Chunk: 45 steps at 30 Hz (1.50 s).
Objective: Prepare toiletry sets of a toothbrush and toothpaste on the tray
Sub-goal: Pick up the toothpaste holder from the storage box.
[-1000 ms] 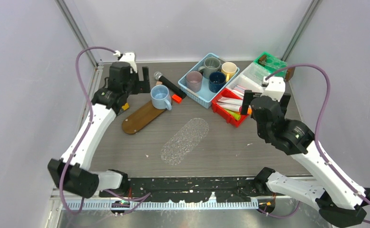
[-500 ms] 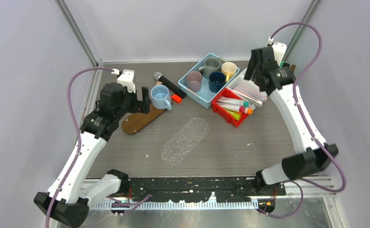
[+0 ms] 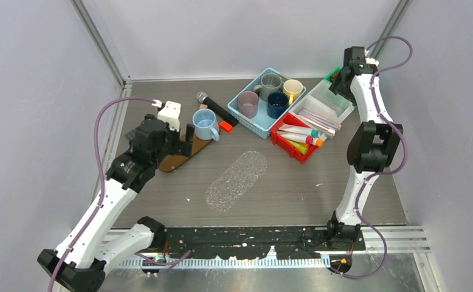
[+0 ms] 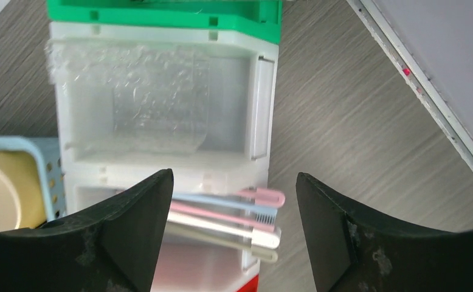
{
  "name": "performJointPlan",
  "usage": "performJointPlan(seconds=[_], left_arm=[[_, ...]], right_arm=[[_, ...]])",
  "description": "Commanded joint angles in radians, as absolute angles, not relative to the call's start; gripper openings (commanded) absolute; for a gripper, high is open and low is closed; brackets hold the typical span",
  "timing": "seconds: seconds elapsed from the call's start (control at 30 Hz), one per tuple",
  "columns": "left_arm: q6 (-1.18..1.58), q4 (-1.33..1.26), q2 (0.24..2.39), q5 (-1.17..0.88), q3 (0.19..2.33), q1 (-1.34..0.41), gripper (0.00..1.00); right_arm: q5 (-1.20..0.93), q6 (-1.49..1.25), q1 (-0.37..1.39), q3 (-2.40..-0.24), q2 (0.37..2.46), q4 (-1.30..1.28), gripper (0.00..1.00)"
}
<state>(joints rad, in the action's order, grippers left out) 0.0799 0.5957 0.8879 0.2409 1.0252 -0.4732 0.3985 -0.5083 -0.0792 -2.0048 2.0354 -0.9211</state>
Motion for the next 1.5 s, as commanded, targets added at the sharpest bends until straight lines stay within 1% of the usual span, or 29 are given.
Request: performJointPlan(seconds=[0.0,0.13,0.2,0.27,0.43,0.6,0.7,0.9,1.13,1.23,1.37,1.47], left_arm=[[0.043,0.546,0.891,0.296,1.01,-0.489,1.0],[0.031,0.54,0.909,0.319,1.004,-0.489,1.0],[0.029,0.537,0.917,0.321,1.003,-0.489,1.0],[0.027,0.534,0.924,0.321,1.001,-0.489,1.0],[0.022,0.53,0.934,0.323,0.999,-0.489,0.98],[0.018,0.523,0.932,0.321,0.993,-0.489,0.98],[0.016,0.521,0.941,0.321,0.992,-0.489,0.98],[0.012,0.523,0.964,0.321,0.994,-0.489,0.98],[0.009,0.522,0.98,0.316,0.992,-0.489,0.98],[0.008,0.522,0.983,0.314,0.992,-0.489,0.98],[0.007,0.523,0.988,0.309,0.994,-0.489,0.99],[0.006,0.523,0.99,0.307,0.994,-0.489,0.99]], right_arm=[[0.295,-0.371,-0.116,-2.074,2.072,-0.78,0.8],[0.22,-0.169,-0.13,-2.092,2.138,-0.71,0.79],[0.161,-0.089,-0.133,-2.111,2.167,-0.695,0.77],[0.104,-0.024,-0.133,-2.113,2.184,-0.678,0.75],[-0.01,0.108,-0.133,-2.125,2.215,-0.643,0.76],[-0.02,0.206,-0.133,-2.175,2.261,-0.64,0.74],[-0.039,0.274,-0.133,-2.175,2.268,-0.614,0.74],[-0.122,0.376,-0.133,-2.179,2.273,-0.581,0.74],[-0.126,0.444,-0.133,-2.204,2.296,-0.602,0.74],[-0.138,0.472,-0.133,-2.217,2.317,-0.618,0.71],[-0.153,0.49,-0.133,-2.229,2.34,-0.632,0.64],[-0.145,0.504,-0.133,-2.236,2.356,-0.634,0.55]])
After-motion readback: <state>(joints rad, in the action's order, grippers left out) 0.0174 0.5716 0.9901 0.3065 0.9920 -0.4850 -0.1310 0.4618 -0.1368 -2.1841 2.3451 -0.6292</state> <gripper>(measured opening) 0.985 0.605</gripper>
